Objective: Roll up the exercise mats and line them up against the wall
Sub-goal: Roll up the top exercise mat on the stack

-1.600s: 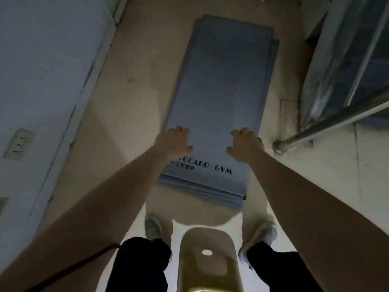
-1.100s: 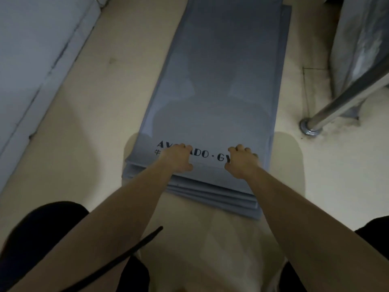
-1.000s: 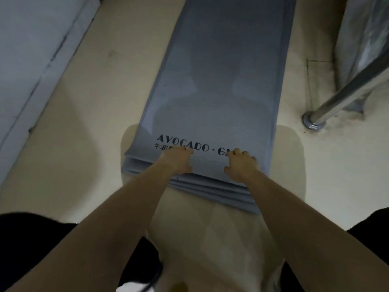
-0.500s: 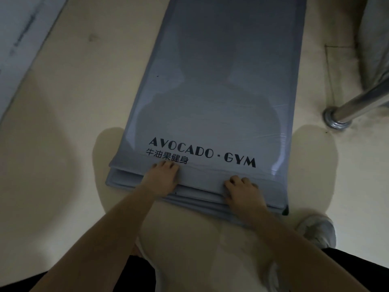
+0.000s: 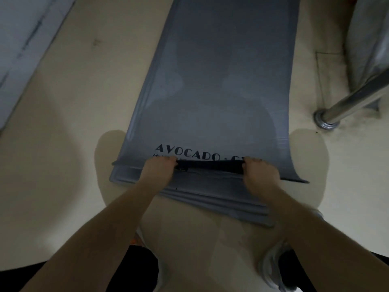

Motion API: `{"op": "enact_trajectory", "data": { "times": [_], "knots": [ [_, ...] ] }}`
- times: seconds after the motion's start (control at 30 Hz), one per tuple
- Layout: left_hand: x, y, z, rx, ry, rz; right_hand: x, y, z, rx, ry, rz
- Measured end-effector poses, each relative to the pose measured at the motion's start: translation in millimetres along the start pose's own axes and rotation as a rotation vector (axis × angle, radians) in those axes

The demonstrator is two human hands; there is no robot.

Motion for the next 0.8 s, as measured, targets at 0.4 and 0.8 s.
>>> {"op": "enact_trajectory", "data": {
  "times": [0.4,0.8],
  "knots": [
    [-63.5,-10.8,20.3,0.028,-0.018,0.171,26.8,17.3,-2.6,0.102,-0.055,0.255],
    [-28.4,38.3,42.5,0.19,0.146,0.44,-22.5,83.8,17.4,0.155,-0.183,0.058]
  ]
}}
Point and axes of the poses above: each hand's wrist, its own x-axis away from the middle knuckle, its own y-axis out of the palm, z = x × y, the point moved 10 cm from there along -x, towards the middle knuckle
